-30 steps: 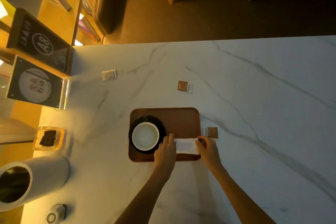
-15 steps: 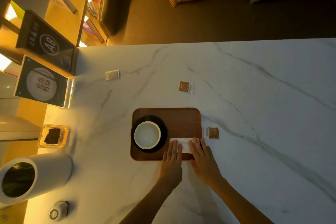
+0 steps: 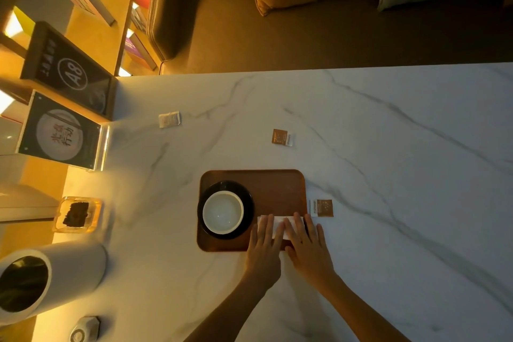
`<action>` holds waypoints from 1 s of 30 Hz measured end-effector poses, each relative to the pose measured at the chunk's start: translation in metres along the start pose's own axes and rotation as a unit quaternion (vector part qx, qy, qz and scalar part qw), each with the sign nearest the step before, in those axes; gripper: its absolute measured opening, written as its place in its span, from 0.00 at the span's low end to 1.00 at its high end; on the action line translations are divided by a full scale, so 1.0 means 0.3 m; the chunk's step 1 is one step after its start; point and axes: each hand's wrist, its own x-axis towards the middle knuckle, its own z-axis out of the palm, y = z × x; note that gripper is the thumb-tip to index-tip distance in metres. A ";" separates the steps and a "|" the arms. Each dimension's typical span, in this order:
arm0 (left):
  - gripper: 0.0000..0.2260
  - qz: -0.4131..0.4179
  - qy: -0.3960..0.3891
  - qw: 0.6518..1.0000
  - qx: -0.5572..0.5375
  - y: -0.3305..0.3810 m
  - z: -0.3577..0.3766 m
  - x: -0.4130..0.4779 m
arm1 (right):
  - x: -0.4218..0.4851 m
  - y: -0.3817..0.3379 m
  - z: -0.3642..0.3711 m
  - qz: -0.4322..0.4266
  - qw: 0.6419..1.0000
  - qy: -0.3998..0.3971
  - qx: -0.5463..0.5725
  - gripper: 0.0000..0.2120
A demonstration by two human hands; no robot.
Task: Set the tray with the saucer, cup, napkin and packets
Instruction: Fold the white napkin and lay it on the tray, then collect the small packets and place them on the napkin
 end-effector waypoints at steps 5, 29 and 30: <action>0.36 -0.005 -0.015 1.000 -0.003 -0.011 0.022 -0.009 | -0.007 -0.005 -0.022 0.019 0.999 -0.018 0.026 0.27; 0.21 -0.056 0.121 0.989 -0.063 -0.253 -0.549 -0.177 | -0.045 -0.009 -0.501 0.026 0.969 0.140 0.204 0.22; 0.21 -0.064 0.135 0.987 -0.063 -0.277 -0.571 -0.194 | -0.045 -0.023 -0.528 0.018 0.967 0.149 0.204 0.22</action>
